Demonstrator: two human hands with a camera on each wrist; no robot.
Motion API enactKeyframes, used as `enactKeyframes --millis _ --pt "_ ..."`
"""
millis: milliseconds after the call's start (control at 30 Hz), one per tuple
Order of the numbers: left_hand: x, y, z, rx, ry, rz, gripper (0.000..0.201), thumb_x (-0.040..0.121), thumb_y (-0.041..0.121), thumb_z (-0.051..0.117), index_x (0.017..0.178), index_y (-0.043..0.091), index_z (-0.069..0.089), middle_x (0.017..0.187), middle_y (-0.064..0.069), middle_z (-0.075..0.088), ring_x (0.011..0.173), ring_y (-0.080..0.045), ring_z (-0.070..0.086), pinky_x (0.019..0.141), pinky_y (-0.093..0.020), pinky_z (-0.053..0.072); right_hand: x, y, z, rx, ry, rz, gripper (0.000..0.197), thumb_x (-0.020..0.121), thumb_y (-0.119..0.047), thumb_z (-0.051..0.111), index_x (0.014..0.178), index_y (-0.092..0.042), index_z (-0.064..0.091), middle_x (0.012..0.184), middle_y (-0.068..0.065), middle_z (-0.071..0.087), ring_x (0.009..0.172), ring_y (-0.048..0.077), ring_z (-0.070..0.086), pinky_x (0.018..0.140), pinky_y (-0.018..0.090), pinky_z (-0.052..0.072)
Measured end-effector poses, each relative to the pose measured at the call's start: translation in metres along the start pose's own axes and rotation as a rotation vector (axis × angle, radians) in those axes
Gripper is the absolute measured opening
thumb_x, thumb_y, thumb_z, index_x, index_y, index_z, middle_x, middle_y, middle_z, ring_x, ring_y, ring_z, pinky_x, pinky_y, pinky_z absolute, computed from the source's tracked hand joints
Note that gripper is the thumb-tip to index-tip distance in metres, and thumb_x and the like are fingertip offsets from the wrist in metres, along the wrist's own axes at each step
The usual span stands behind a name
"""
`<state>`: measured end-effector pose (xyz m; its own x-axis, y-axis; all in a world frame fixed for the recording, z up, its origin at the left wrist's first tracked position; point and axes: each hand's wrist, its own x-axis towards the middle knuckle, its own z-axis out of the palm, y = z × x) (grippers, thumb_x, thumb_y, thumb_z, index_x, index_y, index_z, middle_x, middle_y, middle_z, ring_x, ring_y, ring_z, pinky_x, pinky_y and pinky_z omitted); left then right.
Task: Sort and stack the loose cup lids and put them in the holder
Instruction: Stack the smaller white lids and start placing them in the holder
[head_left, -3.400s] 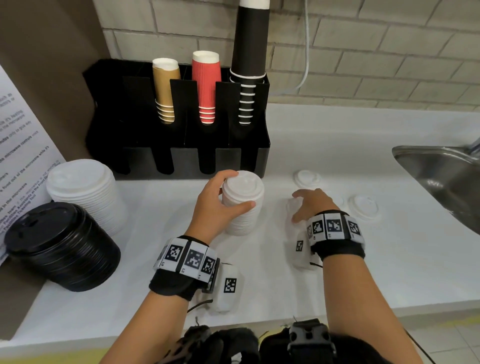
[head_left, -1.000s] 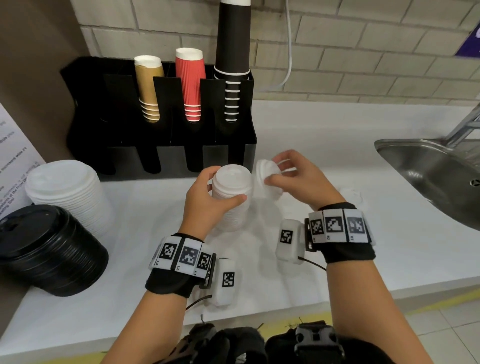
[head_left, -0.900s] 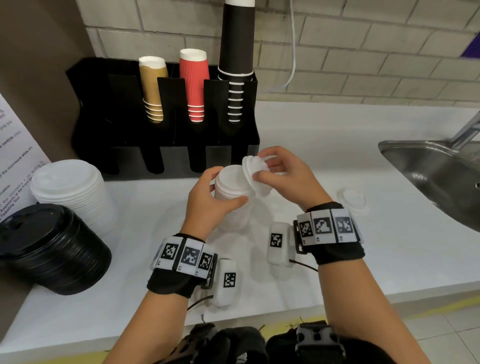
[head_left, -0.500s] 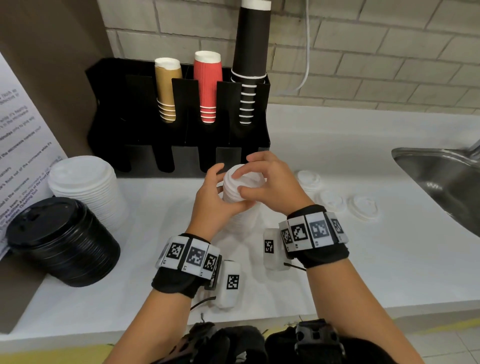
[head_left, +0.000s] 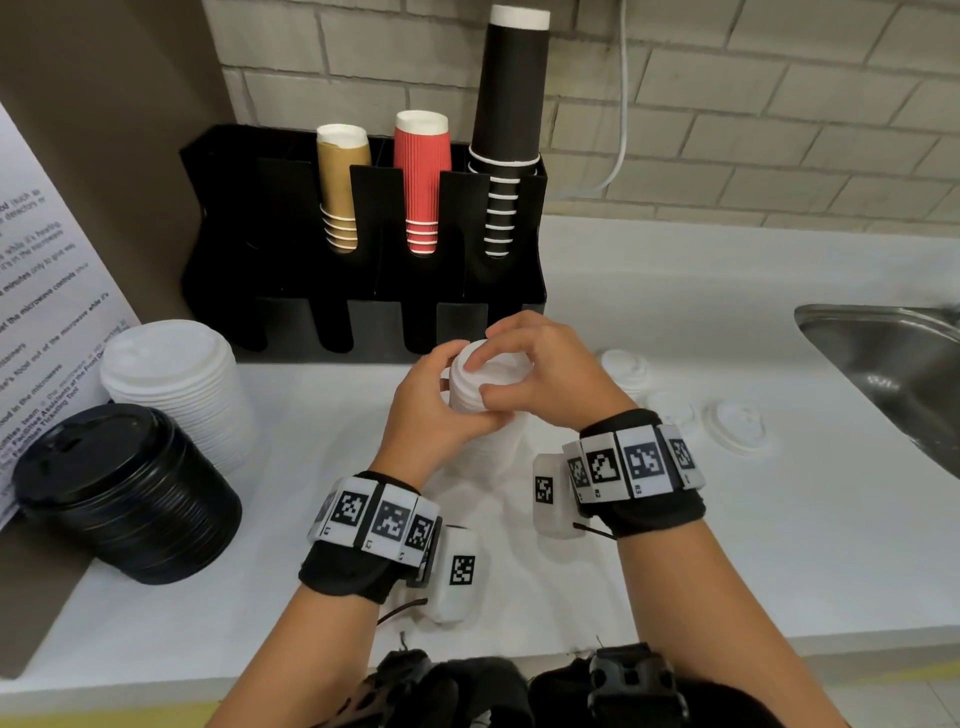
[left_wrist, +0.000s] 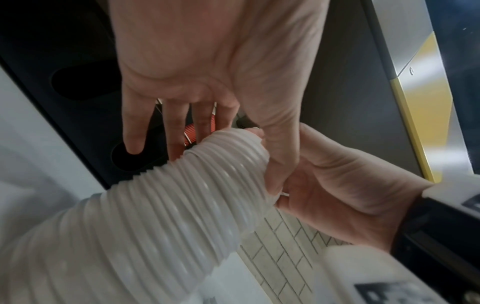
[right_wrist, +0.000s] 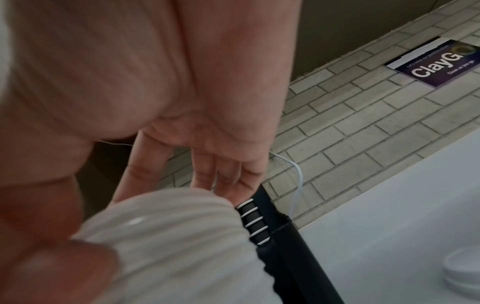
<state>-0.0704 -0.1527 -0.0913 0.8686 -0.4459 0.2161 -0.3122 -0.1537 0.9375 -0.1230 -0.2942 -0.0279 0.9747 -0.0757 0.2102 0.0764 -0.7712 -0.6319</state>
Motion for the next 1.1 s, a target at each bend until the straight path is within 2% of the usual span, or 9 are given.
enactKeyframes --millis 167,267,367,467,533,667,833,933,1100 --pt "0.002 0.003 0.001 -0.010 -0.036 0.022 0.075 0.069 0.025 0.087 0.133 0.031 0.049 0.129 0.010 0.051 0.114 -0.004 0.051 0.088 -0.018 0.044 0.002 0.009 -0.001 0.108 -0.066 -0.010 0.027 0.074 -0.017 0.078 0.096 -0.032 0.071 0.111 -0.010 0.052 0.104 0.003 0.050 0.085 0.013 0.035" --pt "0.004 0.005 0.003 0.011 -0.077 0.056 0.065 0.070 0.026 0.085 0.125 0.037 0.052 0.127 0.010 0.054 0.114 -0.002 0.051 0.089 -0.016 0.041 0.006 0.023 -0.009 0.302 0.019 0.037 0.026 0.078 -0.025 0.077 0.098 -0.037 0.066 0.107 -0.018 0.056 0.103 0.000 0.053 0.081 0.009 0.041" --pt "0.008 0.006 0.003 0.064 -0.109 0.044 0.064 0.070 0.024 0.085 0.121 0.042 0.051 0.126 0.010 0.048 0.112 -0.004 0.046 0.086 -0.009 0.035 0.023 0.060 -0.023 0.276 0.216 0.386 0.034 0.085 -0.034 0.068 0.118 -0.027 0.060 0.128 0.002 0.052 0.118 0.018 0.051 0.095 0.027 0.042" --pt "0.010 0.009 0.003 0.083 -0.147 0.015 0.062 0.072 0.026 0.083 0.119 0.048 0.049 0.127 0.010 0.041 0.111 -0.004 0.042 0.083 -0.005 0.031 0.038 0.098 -0.033 -0.119 0.040 0.739 0.060 0.088 -0.042 0.060 0.141 -0.023 0.040 0.145 0.015 0.034 0.131 0.034 0.039 0.106 0.042 0.036" --pt "0.011 0.010 0.004 0.082 -0.159 0.009 0.062 0.073 0.026 0.083 0.120 0.047 0.048 0.131 0.009 0.041 0.114 -0.006 0.043 0.085 -0.008 0.032 0.046 0.115 -0.036 -0.312 -0.023 0.837 0.063 0.089 -0.043 0.057 0.145 -0.025 0.034 0.146 0.017 0.031 0.131 0.040 0.036 0.106 0.046 0.035" --pt "0.013 0.014 0.004 0.096 -0.189 -0.010 0.067 0.075 0.027 0.082 0.128 0.044 0.044 0.134 0.007 0.044 0.117 -0.008 0.044 0.092 -0.021 0.034 0.052 0.135 -0.037 -0.466 -0.140 0.827 0.052 0.092 -0.025 0.052 0.142 -0.018 0.040 0.145 0.016 0.039 0.129 0.038 0.042 0.106 0.043 0.038" --pt "0.013 0.013 0.004 0.073 -0.194 -0.023 0.075 0.073 0.029 0.083 0.134 0.038 0.041 0.137 0.006 0.042 0.121 -0.010 0.044 0.097 -0.023 0.034 0.046 0.146 -0.037 -0.519 -0.221 0.729 0.042 0.089 -0.005 0.055 0.130 -0.010 0.053 0.132 0.017 0.051 0.123 0.035 0.047 0.103 0.042 0.042" --pt "0.013 0.012 0.004 0.089 -0.182 -0.018 0.072 0.075 0.028 0.082 0.134 0.037 0.042 0.137 0.006 0.041 0.120 -0.010 0.043 0.097 -0.024 0.035 0.044 0.137 -0.040 -0.464 -0.163 0.775 0.044 0.091 -0.008 0.051 0.134 -0.014 0.047 0.131 0.021 0.049 0.120 0.038 0.048 0.101 0.042 0.043" --pt "0.015 0.010 0.004 0.098 -0.133 0.007 0.070 0.073 0.024 0.084 0.131 0.037 0.046 0.132 0.009 0.042 0.117 -0.008 0.044 0.088 -0.010 0.034 0.035 0.104 -0.058 -0.157 0.008 0.758 0.045 0.092 -0.032 0.052 0.135 -0.024 0.039 0.134 0.017 0.043 0.106 0.033 0.054 0.078 0.032 0.038"
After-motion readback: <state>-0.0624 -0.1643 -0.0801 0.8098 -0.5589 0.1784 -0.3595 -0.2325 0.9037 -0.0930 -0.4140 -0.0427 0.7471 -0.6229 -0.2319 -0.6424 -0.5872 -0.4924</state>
